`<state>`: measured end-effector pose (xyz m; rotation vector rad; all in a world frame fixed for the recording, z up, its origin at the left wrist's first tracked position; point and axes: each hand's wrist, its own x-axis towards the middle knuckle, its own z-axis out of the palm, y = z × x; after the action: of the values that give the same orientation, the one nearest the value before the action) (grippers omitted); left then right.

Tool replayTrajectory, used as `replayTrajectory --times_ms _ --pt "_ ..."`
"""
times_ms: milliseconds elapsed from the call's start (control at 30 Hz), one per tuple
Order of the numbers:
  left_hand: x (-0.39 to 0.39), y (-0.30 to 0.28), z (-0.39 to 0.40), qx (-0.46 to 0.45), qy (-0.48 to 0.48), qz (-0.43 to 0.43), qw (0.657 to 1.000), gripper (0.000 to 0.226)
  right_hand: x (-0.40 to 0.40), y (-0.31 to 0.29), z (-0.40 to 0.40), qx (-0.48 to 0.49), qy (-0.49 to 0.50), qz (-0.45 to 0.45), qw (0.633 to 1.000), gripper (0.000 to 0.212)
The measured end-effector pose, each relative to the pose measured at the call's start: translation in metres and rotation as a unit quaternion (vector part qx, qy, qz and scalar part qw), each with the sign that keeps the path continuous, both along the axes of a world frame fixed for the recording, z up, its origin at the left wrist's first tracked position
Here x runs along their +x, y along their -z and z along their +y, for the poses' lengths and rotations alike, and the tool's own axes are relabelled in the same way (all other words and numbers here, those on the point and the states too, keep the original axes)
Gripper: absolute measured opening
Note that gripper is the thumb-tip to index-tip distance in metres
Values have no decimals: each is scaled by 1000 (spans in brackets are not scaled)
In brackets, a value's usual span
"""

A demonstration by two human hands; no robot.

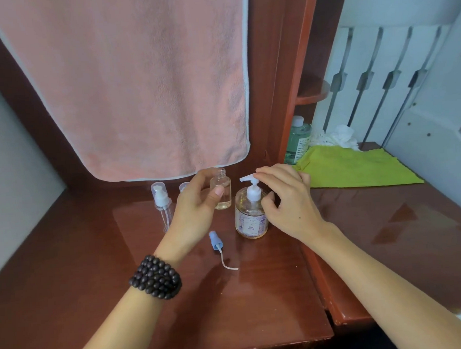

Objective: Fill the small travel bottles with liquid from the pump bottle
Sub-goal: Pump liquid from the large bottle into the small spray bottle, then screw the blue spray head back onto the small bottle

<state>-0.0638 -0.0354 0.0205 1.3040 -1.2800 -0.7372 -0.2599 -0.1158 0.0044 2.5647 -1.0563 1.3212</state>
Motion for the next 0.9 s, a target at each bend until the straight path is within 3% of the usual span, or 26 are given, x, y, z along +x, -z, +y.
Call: replayTrajectory --times_ms 133,267,367,467,633,900 --pt "16 -12 20 -29 16 12 999 23 13 -8 23 16 -44 -62 997 31" --pt "31 -16 37 -20 26 15 999 24 41 2 54 110 -63 -66 990 21" --pt "48 -12 46 -18 22 13 1000 26 55 13 66 197 -40 23 979 12" --pt "66 -7 57 -19 4 19 1000 24 68 23 67 255 -19 104 961 16" --pt "80 0 69 -10 -21 33 999 34 89 35 61 297 32 159 941 29" --pt "85 14 71 -3 -2 29 1000 33 109 48 55 336 81 217 913 30"
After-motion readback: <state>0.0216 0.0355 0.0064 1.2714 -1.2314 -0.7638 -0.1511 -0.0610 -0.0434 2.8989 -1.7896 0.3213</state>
